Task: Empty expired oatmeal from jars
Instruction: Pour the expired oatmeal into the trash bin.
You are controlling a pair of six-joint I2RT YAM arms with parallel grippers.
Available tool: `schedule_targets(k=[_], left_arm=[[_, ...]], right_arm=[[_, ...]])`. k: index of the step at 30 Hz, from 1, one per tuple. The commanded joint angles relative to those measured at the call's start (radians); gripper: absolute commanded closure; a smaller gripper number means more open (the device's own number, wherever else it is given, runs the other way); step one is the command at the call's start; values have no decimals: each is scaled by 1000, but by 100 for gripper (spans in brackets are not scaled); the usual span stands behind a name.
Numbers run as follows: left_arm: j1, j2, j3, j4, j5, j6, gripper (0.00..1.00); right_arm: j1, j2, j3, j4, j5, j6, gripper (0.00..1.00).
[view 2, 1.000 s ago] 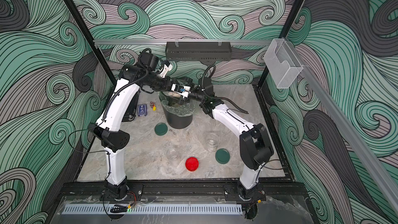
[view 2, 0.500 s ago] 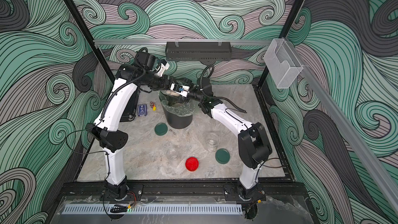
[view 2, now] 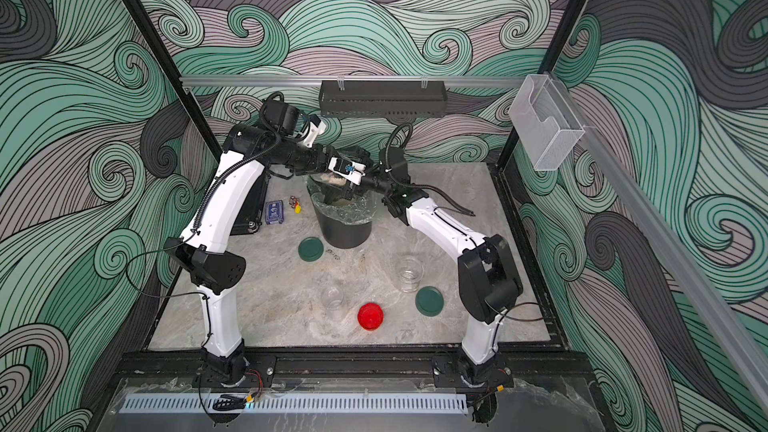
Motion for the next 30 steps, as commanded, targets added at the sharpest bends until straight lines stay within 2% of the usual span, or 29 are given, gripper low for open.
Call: schedule_targets(k=[1, 12, 16, 20, 22, 26, 30], left_arm=[[-10, -54, 45, -20, 43, -20, 100], [-9, -54, 50, -8, 54, -10, 99], [-9, -54, 44, 17, 67, -14, 76], [-8, -59, 31, 53, 89, -31, 50], [-9, -72, 10, 87, 100, -44, 40], [-8, -108, -62, 161, 119, -75, 26], [2, -136, -111, 208, 123, -100, 18]], right_arm=[[4, 29, 34, -7, 6, 54, 4], [4, 31, 54, -52, -39, 80, 28], [4, 33, 60, -58, -41, 87, 35], [4, 32, 74, -79, -48, 97, 45], [4, 32, 77, -84, -51, 100, 49], [-2, 32, 81, -93, -64, 110, 56], [-10, 31, 85, -94, -74, 130, 60]])
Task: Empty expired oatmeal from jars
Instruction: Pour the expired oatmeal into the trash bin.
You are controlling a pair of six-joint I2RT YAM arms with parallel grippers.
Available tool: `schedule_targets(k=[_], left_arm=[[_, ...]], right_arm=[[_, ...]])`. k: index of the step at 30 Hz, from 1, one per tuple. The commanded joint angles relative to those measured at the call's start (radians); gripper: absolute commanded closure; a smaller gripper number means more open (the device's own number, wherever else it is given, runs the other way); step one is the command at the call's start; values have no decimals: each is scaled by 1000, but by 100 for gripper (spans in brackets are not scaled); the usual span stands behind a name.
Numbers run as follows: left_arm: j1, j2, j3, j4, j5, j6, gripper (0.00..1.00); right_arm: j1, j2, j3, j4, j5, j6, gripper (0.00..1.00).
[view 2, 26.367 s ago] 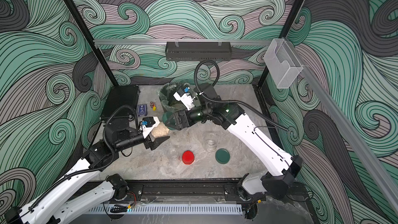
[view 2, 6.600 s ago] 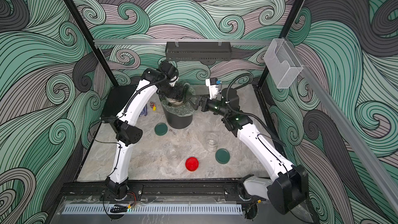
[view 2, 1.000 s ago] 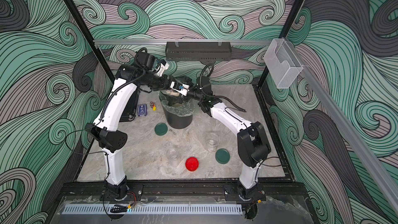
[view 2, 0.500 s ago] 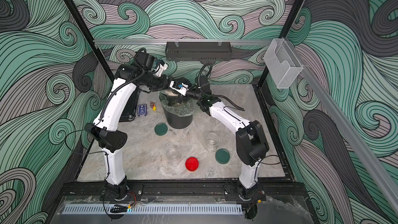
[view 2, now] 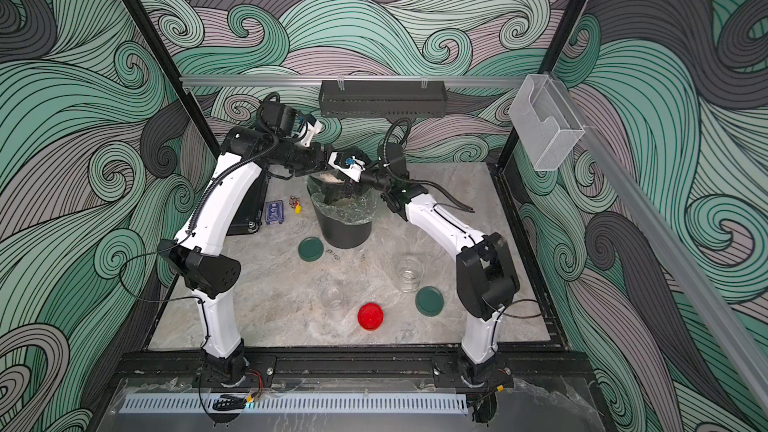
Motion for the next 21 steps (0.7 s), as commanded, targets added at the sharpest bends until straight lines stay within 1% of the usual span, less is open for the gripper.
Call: schedule_targets(k=[1, 5, 12, 18, 21], left_arm=[[-6, -82, -7, 121, 118, -34, 17], [6, -108, -65, 181, 125, -72, 13], [23, -145, -151, 280, 139, -147, 2], [38, -168, -205, 332, 143, -181, 1], [54, -181, -227, 339, 122, -187, 1]], right_arm=[[-6, 11, 30, -13, -18, 52, 61], [-12, 14, 33, -10, -29, 70, 62], [-17, 23, 42, -5, -36, 94, 64], [-17, 32, 50, -1, -40, 115, 65], [-19, 34, 50, 11, -39, 133, 65]])
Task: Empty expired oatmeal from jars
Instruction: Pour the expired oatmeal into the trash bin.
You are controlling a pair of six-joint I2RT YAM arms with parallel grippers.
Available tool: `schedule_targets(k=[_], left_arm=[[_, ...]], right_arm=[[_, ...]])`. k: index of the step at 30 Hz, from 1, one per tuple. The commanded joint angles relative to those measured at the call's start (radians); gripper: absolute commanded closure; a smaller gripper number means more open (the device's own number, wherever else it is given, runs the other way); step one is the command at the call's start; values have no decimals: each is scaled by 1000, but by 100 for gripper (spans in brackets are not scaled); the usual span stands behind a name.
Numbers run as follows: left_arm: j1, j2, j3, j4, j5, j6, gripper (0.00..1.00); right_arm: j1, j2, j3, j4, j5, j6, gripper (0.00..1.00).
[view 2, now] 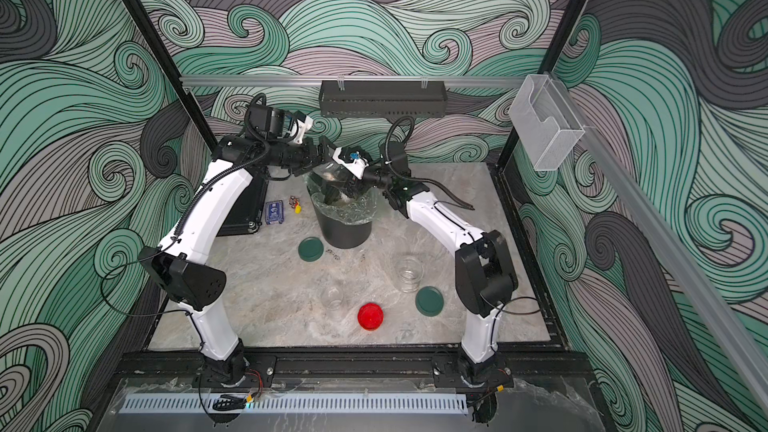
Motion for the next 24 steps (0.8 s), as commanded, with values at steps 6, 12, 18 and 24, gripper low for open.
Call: schedule_targets(k=[6, 12, 18, 24], left_arm=[[53, -145, -97, 149, -38, -44, 1], [74, -211, -170, 184, -87, -37, 1], [78, -277, -246, 199, -117, -17, 1], [78, -343, -340, 219, -117, -3, 1]], right_arm=[[-6, 20, 37, 65, -9, 106, 67], [-11, 36, 41, 119, -1, 176, 68], [-15, 43, 42, 185, 25, 255, 69], [-22, 39, 47, 262, 45, 358, 69]])
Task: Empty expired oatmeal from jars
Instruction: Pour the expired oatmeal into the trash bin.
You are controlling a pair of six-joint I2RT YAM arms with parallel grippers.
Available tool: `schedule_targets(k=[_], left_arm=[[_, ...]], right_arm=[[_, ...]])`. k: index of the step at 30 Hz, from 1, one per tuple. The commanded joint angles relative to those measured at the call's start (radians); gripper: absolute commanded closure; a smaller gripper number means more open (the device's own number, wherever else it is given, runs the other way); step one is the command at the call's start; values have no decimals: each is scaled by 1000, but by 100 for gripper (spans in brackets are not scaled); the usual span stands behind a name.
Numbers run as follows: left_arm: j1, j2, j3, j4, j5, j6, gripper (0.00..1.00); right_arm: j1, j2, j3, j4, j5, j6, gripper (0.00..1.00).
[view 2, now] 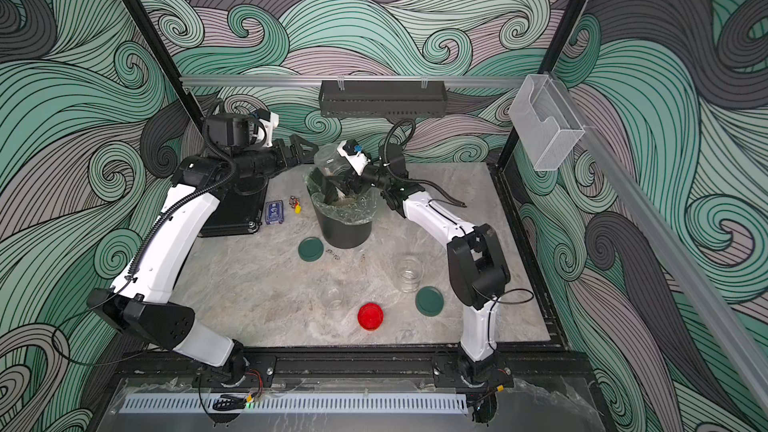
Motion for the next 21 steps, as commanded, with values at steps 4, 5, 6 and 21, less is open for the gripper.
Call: schedule_targets(k=[4, 5, 6, 21], left_arm=[[7, -93, -91, 56, 6, 22, 1], [6, -102, -107, 56, 7, 25, 1], [7, -101, -118, 56, 10, 30, 1], [7, -223, -243, 41, 7, 82, 1]], right_arm=[[-9, -34, 42, 178, 47, 137, 69], [-9, -39, 38, 186, 58, 155, 69], [-9, -43, 35, 191, 69, 170, 69], [-3, -111, -78, 274, 277, 474, 68]])
